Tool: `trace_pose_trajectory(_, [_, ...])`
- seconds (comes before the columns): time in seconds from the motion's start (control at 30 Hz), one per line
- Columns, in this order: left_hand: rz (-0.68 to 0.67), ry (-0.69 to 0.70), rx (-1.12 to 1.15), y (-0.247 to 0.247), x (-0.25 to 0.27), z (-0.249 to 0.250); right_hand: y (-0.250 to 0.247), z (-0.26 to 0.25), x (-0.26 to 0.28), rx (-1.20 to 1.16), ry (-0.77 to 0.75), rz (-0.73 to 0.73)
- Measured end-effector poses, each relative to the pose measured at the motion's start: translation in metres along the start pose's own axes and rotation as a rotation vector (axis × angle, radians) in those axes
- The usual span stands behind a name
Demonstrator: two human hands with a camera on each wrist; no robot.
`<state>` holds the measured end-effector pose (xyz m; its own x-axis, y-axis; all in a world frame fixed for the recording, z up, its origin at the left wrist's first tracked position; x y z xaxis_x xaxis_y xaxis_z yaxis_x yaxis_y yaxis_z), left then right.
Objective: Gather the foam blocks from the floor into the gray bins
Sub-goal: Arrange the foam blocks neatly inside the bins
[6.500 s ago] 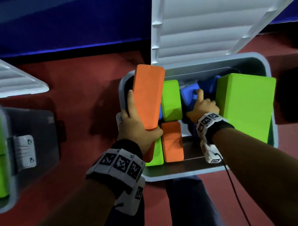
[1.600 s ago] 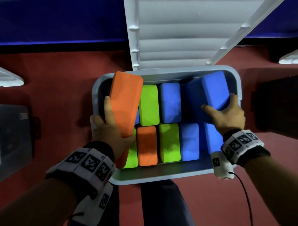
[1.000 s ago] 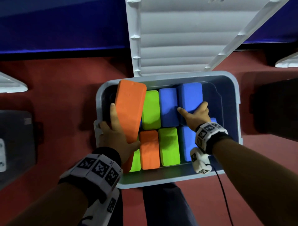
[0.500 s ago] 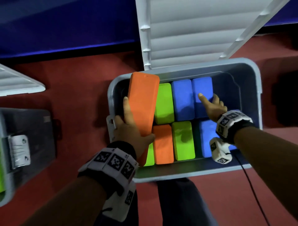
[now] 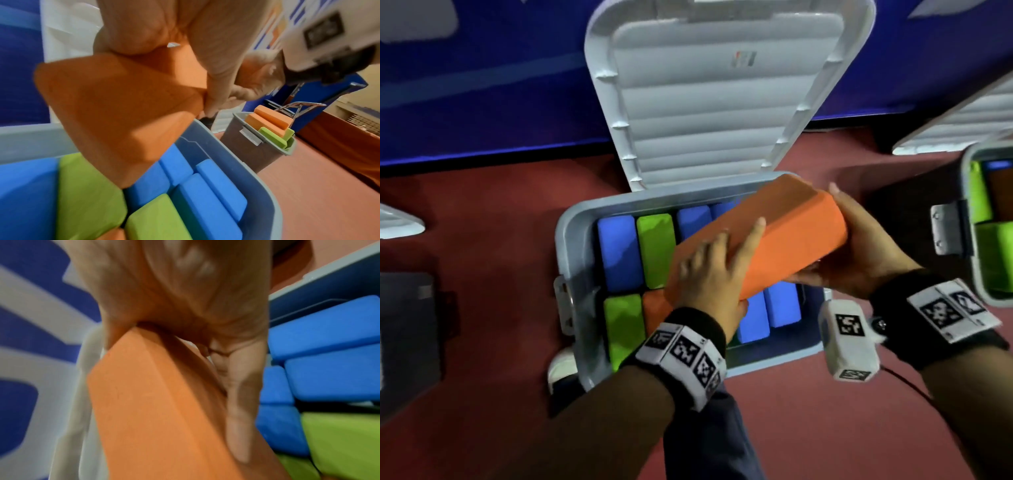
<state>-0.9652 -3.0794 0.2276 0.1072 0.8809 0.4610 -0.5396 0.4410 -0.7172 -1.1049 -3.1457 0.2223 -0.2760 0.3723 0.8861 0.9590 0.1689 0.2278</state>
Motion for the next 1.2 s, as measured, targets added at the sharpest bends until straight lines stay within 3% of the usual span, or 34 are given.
trace_pose_trajectory(0.1, [-0.095, 0.141, 0.019, 0.029, -0.014, 0.035, -0.036, -0.03, 0.021, 0.174, -0.08, 0.13])
trace_pose_trajectory(0.2, [-0.346, 0.264, -0.116, 0.074, -0.014, 0.059, -0.075, -0.053, 0.034, 0.36, -0.288, 0.305])
trace_pose_trajectory(0.3, [-0.482, 0.196, -0.09, 0.104, -0.011, 0.053, -0.08, -0.057, 0.04, 0.421, -0.519, 0.321])
trace_pose_trajectory(0.43, [-0.484, 0.081, -0.095, 0.122, -0.006, 0.028, -0.077, -0.038, 0.028, 0.496, -0.665, 0.347])
trace_pose_trajectory(0.5, [-0.481, 0.06, -0.093, 0.127, -0.003, 0.019, -0.079, -0.011, 0.017, 0.575, -0.61, 0.401])
trace_pose_trajectory(0.67, [-0.401, -0.061, 0.071, 0.112, -0.014, 0.0, -0.085, 0.059, 0.013, 0.74, -0.296, 0.49])
trace_pose_trajectory(0.8, [-0.2, -0.034, 0.48, 0.075, -0.034, 0.009, -0.069, 0.043, 0.013, 0.831, -0.224, 0.451])
trace_pose_trajectory(0.9, [-0.241, 0.017, 0.645, 0.064, -0.051, 0.029, -0.064, 0.012, -0.011, 0.807, -0.179, 0.461])
trace_pose_trajectory(1.03, [-0.428, -0.066, 0.492, 0.088, -0.065, 0.03, -0.072, 0.011, -0.078, 0.795, -0.073, 0.507])
trace_pose_trajectory(1.13, [-0.38, -0.187, 0.386, 0.093, -0.065, -0.013, -0.075, 0.039, -0.116, 0.781, 0.035, 0.488])
trace_pose_trajectory(1.2, [-0.35, -0.229, 0.271, 0.093, -0.052, -0.048, -0.084, 0.049, -0.131, 0.821, 0.067, 0.575])
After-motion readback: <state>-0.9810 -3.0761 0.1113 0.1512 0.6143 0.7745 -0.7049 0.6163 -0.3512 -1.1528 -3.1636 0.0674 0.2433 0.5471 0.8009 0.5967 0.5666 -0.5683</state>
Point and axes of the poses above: each hand's wrist, its own x-axis away from the middle knuckle, its own y-axis out of the palm, z = x × y, the point moved 9 cm from there along -x, towards the middle knuckle, and after that the axes turned 7 degrees about -z, right-handed, at the moved point
